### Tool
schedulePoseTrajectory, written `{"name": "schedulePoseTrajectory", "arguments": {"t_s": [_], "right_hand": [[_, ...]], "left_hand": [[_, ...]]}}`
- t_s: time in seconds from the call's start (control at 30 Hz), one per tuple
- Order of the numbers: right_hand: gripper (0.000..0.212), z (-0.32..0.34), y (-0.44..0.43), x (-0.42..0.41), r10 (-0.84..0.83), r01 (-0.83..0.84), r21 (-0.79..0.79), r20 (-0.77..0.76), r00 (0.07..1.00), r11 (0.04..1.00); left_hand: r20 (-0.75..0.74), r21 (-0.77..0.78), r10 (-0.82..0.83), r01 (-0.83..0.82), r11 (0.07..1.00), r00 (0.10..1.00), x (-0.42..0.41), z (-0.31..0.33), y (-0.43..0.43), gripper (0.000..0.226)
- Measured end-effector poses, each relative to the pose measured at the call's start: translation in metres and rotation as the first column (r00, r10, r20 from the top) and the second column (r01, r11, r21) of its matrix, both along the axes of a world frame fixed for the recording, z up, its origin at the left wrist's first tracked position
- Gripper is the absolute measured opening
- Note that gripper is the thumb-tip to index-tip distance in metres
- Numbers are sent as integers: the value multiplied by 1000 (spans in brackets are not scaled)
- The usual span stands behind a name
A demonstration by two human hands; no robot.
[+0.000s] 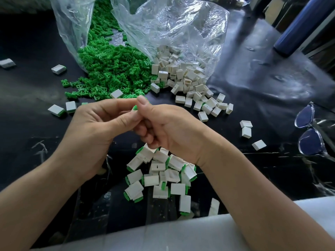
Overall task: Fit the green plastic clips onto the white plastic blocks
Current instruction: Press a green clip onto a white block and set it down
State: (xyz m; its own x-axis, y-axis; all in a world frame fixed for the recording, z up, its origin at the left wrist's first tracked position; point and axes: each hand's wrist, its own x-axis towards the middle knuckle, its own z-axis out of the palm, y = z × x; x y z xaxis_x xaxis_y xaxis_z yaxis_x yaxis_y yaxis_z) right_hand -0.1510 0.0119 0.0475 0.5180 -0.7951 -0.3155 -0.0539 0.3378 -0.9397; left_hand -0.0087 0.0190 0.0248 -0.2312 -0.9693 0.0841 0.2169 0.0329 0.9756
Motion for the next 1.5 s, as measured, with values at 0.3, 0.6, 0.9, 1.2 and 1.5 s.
{"name": "schedulePoseTrajectory", "arguments": {"t_s": [0.3, 0.6, 0.9, 1.2, 1.5], "right_hand": [[41, 0, -2, -2, 7, -9, -24, -72, 997, 1000], [54, -2, 2, 0, -18, 1, -105, -157, 987, 994], [35, 3, 5, 3, -38, -20, -192, -292, 956, 981], [33, 0, 5, 8, -79, -12, -263, -330, 941, 965], [33, -3, 4, 8, -76, 5, -236, -292, 953, 972]], "left_hand": [[4, 67, -10, 10, 998, 1000, 3, 0, -1, 25], [14, 84, -15, 14, 996, 1000, 1, 0, -1, 27], [2, 94, -35, 35, 995, 999, 3, -4, -2, 28], [-48, 94, 20, -15, 995, 999, 1, -3, -1, 25], [-60, 147, 23, -14, 989, 998, -1, 1, 1, 20]]}}
